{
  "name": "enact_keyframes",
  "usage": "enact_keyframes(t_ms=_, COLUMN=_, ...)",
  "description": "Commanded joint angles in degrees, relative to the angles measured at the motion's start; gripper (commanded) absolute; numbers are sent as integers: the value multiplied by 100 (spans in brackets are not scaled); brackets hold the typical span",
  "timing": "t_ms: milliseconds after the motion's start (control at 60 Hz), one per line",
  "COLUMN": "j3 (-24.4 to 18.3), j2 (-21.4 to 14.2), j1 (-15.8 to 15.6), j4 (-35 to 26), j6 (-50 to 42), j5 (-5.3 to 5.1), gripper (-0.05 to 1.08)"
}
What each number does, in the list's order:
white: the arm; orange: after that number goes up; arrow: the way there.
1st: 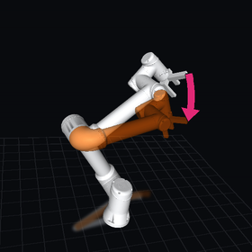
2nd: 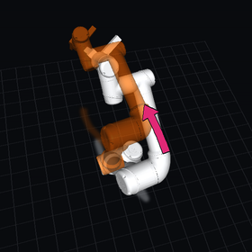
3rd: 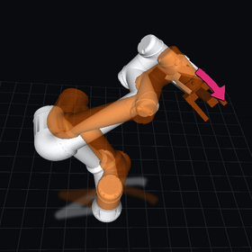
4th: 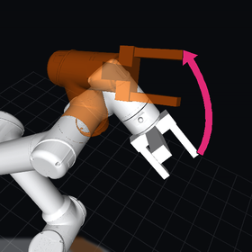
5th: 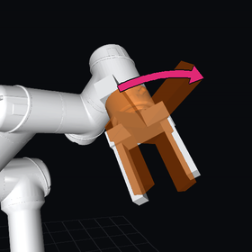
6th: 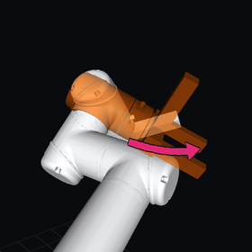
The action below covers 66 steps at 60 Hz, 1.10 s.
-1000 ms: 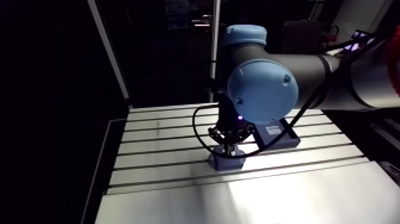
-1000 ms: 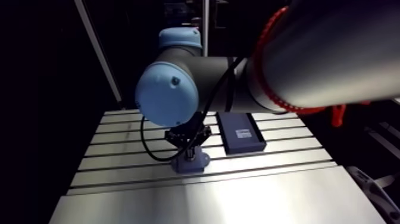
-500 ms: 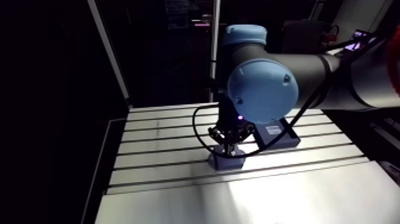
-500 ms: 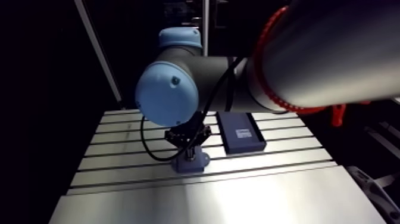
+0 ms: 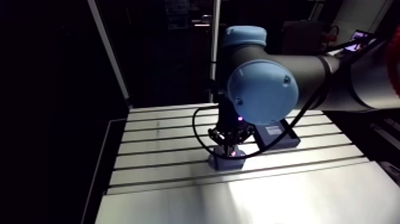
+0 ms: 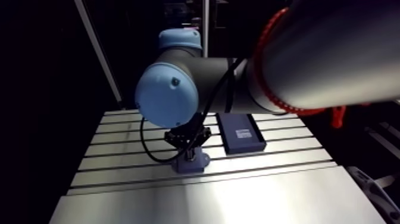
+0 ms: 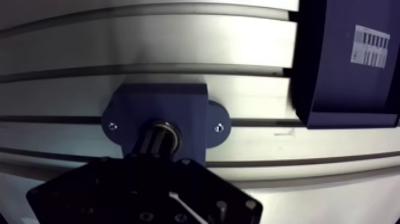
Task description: Pick up the bearing and press it into the housing until flush.
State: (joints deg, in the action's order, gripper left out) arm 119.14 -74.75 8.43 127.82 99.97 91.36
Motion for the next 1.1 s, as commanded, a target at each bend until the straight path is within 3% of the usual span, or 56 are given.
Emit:
enact_keyframes(t_ms=17, j3=35, j2=1, j1=10, j4=1, j6=0, j5=9, gripper=94)
enact_keyframes(t_ms=1100, j3=80, j2=1, j1=27, j4=29, j6=70, j5=19, gripper=95)
